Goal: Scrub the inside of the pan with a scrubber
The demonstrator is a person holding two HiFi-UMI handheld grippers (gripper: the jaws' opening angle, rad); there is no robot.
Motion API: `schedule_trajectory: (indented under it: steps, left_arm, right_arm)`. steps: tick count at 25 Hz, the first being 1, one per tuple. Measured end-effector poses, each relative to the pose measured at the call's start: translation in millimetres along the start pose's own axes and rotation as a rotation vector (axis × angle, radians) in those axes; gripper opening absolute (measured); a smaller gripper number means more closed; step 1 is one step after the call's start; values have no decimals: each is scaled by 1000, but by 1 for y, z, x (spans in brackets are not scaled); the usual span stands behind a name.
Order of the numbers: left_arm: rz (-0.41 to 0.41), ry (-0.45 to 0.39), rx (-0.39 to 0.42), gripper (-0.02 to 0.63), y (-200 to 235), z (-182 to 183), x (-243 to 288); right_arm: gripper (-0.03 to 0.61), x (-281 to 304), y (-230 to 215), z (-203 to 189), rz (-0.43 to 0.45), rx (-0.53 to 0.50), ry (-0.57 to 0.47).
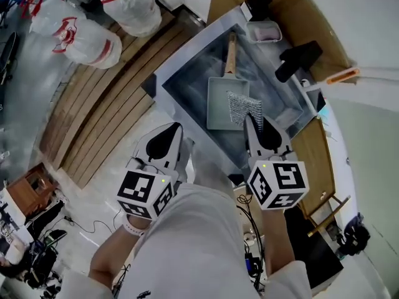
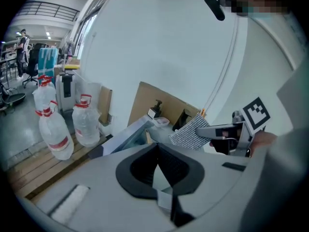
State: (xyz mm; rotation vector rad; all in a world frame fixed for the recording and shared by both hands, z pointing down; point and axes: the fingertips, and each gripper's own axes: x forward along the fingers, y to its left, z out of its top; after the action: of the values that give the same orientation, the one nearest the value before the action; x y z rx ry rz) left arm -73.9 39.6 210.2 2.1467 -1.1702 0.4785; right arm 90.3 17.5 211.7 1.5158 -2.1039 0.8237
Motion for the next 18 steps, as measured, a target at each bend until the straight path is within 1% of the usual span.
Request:
schedule_trajectory:
  steps: [5, 9, 11, 14, 18]
  left_arm:
    - [-20, -46, 52, 5, -19, 23, -28]
    - [-45, -77, 87, 5, -32, 33, -43]
    - [-70, -70, 105, 5, -37, 32, -49]
    - [-114, -53, 123, 5, -46, 26, -56]
    - [-125, -61, 122, 5, -50, 25, -65]
  right_arm:
    - [63, -63, 0, 22, -42, -41, -105]
    - [63, -102, -7, 25, -65, -19, -157]
    - [63, -118, -8, 26, -78, -5, -182]
    - [63, -137, -7, 28, -86, -13, -231]
    - [63, -149, 0, 23, -86, 13, -258]
